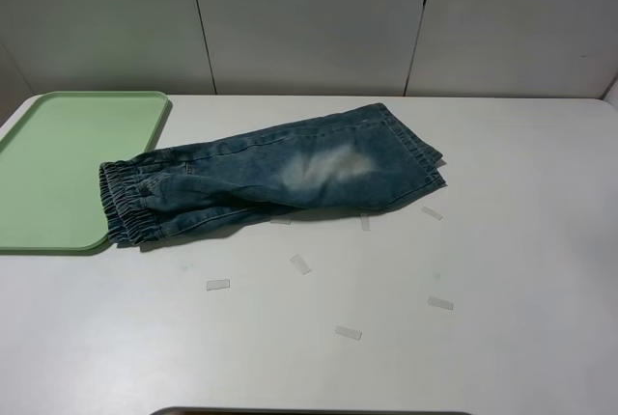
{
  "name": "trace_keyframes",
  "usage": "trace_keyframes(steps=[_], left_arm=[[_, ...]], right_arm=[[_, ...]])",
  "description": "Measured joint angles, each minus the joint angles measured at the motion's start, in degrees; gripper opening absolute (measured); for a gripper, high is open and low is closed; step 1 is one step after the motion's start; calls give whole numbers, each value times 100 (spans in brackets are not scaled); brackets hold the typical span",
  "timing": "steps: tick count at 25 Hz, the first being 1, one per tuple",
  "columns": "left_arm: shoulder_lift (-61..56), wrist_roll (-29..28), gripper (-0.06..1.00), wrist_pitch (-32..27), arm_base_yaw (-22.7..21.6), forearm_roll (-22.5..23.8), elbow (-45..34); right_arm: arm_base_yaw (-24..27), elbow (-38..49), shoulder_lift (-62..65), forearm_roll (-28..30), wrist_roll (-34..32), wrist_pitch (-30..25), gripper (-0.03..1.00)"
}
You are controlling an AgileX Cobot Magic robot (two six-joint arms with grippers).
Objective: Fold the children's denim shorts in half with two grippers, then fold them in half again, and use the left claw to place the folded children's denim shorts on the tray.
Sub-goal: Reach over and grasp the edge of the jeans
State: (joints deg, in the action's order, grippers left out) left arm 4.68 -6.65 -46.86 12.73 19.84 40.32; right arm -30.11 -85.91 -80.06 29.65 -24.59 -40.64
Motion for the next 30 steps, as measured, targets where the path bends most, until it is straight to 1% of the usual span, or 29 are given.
trace_keyframes(steps=[1,3,5,8,11,16,20,25,30], left_arm=[[-82,204,87,-320,0,-236,0],[-145,426,87,-865,0,-580,0],[-158,509,87,-1370,0,-792,-5],[-184,528,87,-1766,0,-1012,-28],[-219,534,87,-1796,0,-1265,-231],[-371,553,87,-1660,0,-1593,-884],[-477,558,87,-1488,0,-1647,-1202],[-477,570,87,-1444,0,-1652,-1208],[-477,575,87,-1444,0,-1624,-1208]], right_arm=[[0,0,0,-36,5,-52,58],[0,0,0,-73,5,-91,58],[0,0,0,-98,16,-141,58],[0,0,0,-116,26,-197,58],[0,0,0,-147,26,-209,58],[0,0,0,-180,47,-296,58],[0,0,0,-183,74,-355,58],[0,0,0,-193,87,-382,58],[0,0,0,-199,93,-553,58]])
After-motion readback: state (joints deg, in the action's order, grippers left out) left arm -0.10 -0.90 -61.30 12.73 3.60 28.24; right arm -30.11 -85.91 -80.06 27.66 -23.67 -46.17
